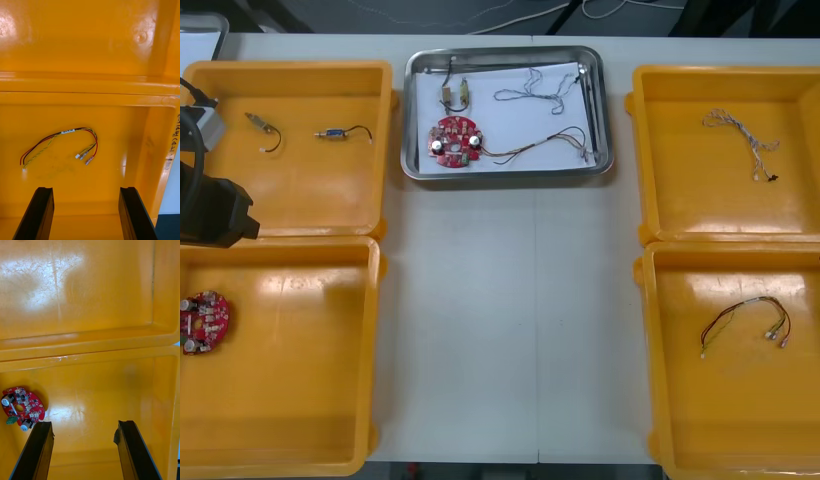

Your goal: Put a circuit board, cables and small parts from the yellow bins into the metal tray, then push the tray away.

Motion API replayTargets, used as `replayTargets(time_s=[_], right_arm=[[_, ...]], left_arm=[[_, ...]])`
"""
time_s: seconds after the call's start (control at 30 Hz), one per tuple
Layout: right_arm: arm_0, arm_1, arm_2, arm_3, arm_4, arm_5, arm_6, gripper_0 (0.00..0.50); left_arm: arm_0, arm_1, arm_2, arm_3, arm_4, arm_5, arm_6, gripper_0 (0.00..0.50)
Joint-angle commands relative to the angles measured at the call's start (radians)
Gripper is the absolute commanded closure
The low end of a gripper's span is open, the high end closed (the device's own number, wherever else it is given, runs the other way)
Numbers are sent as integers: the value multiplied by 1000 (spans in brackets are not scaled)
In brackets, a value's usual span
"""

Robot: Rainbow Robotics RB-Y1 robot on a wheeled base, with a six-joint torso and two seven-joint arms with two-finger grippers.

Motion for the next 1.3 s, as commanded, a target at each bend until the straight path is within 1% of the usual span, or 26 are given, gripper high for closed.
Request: replayTargets(time_s=[0.03,0.1,0.3,0.4,0.7,0.9,1.3], right_arm=[[18,57,-31,-28,40,12,-42,0],[18,83,-33,-28,55,14,-40,0],[33,135,-36,-28,86,15,-40,0],[47,149,-42,-28,95,15,-34,0],[85,152,-44,-28,89,14,-30,0],[102,169,-48,-35,86,12,-28,0],[114,174,-51,-55,78,8,-28,0]], left_arm=[[20,43,32,-30,-9,6,20,0],[20,43,32,-30,-9,6,20,0],[20,43,32,-30,-9,6,20,0],[20,43,32,-30,-9,6,20,0],[20,43,32,-30,-9,6,20,0],[20,43,32,-30,-9,6,20,0],[20,43,32,-30,-9,6,20,0]])
